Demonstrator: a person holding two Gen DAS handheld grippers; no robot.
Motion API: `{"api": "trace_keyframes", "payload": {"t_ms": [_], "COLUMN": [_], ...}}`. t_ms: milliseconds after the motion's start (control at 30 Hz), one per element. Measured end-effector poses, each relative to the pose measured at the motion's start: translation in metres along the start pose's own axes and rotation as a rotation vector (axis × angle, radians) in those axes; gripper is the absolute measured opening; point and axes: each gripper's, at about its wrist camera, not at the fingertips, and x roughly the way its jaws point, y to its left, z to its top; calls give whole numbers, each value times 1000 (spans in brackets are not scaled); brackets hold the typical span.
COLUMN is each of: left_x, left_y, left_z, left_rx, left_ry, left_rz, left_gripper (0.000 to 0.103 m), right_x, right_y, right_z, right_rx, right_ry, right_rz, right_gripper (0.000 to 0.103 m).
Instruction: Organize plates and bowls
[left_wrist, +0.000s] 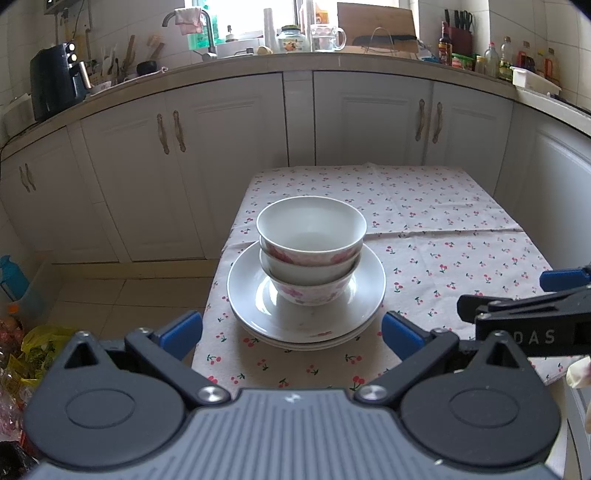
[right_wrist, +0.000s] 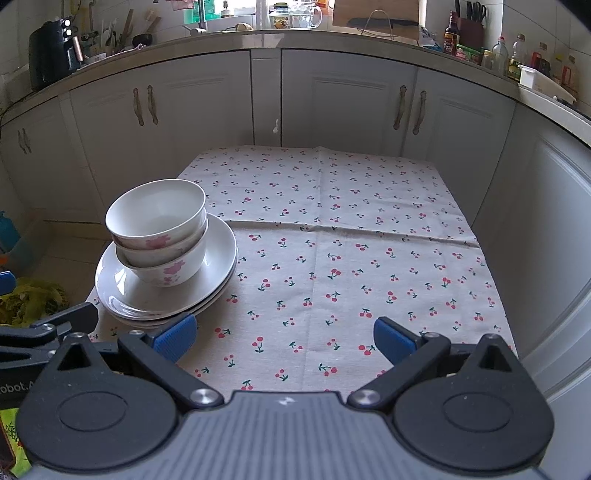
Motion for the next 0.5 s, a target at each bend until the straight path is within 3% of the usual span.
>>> {"api": "trace_keyframes", "payload": {"t_ms": [500], "left_x": [1], "left_y": [0], "left_z": [1], "left_rx": [4], "left_ry": [7], "left_rz": [-2], "left_gripper": [102], "right_x": [1], "right_y": [-1], "right_z": [0], "right_rx": [-5], "right_ry": [4], "right_rz": [-4], "right_gripper": [103]}}
